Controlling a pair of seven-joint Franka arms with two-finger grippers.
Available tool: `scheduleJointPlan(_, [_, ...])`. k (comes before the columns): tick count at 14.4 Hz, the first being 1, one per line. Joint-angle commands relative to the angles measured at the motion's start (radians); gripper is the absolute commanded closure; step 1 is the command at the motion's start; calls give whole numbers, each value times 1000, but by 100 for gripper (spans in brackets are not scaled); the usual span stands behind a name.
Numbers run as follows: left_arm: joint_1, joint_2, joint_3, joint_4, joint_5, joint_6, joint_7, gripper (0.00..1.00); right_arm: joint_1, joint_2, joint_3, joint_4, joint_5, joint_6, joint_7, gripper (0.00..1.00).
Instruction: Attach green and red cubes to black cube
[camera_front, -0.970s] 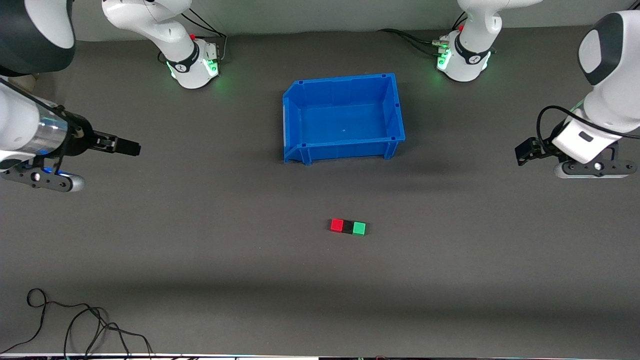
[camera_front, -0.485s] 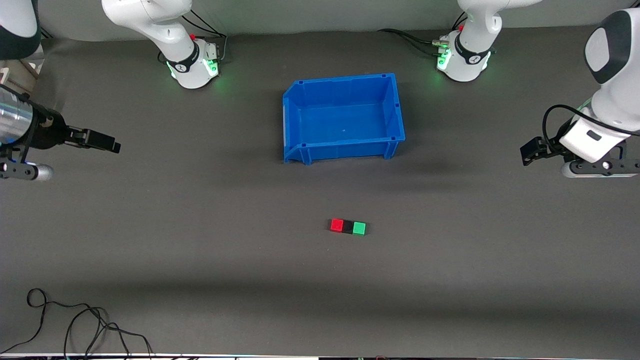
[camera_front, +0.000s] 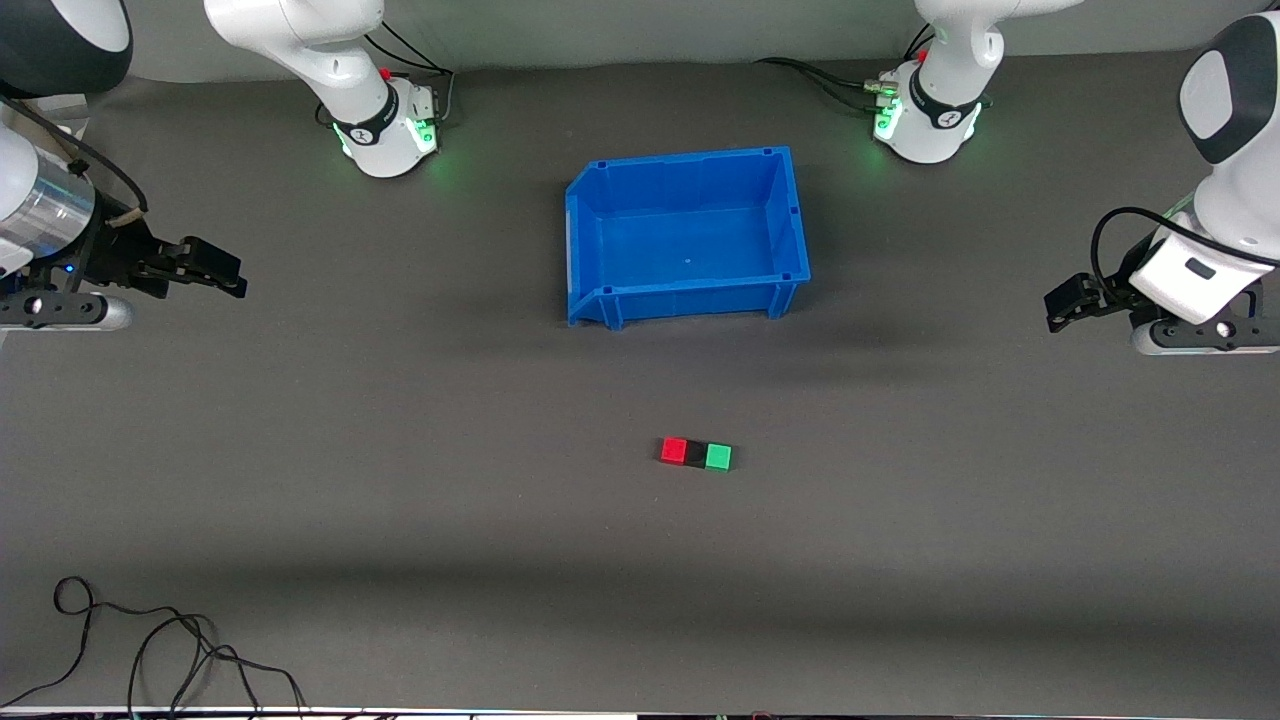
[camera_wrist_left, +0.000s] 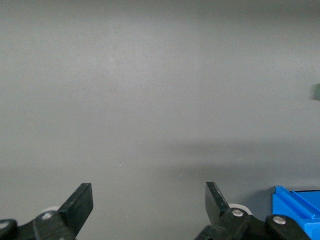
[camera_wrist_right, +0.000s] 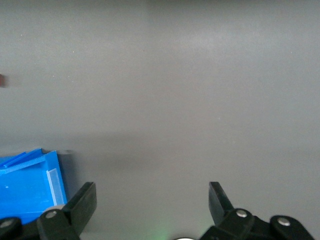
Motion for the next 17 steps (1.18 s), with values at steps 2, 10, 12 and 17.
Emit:
scheduleJointPlan(2, [10,22,-6,37,-17,-6,16,0,-22,-15,18,-7,-21,49,-34,1])
scheduleJointPlan(10, [30,53,-5,97,-43,-29,33,0,-24,-1,16,10,-14,46,-33,0])
scheduleJointPlan(12, [27,53,-6,100,-54,-31,40,0,-19,2,15,10,-15,46,-27,0])
scheduleJointPlan(17, [21,55,-9,97,-41,-52,37,0,-21,2,15,12,-15,46,-33,0])
